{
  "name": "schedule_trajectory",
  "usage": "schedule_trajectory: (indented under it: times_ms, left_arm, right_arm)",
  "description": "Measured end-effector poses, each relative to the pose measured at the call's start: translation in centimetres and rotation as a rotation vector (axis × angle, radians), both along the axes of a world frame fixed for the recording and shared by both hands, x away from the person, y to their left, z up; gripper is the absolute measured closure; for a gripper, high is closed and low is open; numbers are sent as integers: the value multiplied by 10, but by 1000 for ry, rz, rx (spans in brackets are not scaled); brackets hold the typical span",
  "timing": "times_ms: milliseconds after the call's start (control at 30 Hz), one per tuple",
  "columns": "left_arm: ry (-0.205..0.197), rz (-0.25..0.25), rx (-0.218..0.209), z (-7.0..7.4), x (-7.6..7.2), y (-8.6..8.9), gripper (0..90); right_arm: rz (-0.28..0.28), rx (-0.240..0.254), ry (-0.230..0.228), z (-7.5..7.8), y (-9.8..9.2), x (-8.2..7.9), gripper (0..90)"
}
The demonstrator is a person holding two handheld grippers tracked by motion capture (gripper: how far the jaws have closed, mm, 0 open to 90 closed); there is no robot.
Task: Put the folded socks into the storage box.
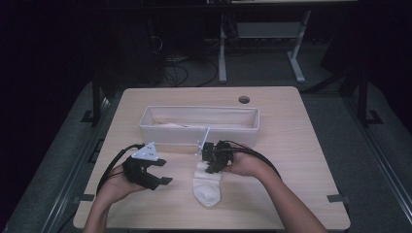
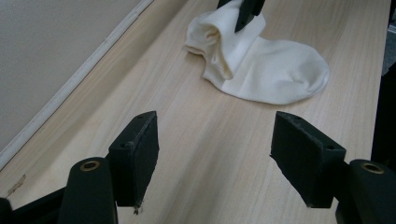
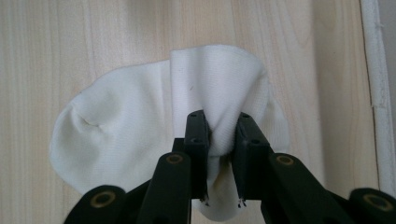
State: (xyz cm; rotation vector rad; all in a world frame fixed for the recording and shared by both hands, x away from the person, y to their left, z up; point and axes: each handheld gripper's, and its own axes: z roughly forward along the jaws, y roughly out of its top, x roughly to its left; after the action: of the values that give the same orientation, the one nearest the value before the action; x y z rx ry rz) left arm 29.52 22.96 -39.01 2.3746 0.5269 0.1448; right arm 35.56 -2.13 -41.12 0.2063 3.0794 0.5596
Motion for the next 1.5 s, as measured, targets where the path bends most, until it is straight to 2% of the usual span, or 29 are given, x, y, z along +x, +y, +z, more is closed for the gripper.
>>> schedule_trajectory:
  times_ms: [600, 867, 1200, 1400, 1500]
  left_arm:
    - [-1, -3, 3, 1, 0, 1, 322]
    - [1, 5, -3, 1, 0, 3, 322]
    - [4, -1, 0, 0, 0, 1, 323]
    - [3, -2, 0, 0, 0, 0, 323]
    - [0, -6, 0, 1, -1, -1, 323]
  right_arm:
    - [0, -12, 17, -12, 3, 5, 744]
    - [-9, -12, 21, -13, 4, 7, 664]
    - [-37, 9, 16, -5, -4, 7, 530]
    - [-37, 39, 12, 3, -10, 6, 521]
    - [-41, 57, 10, 6, -13, 8, 569]
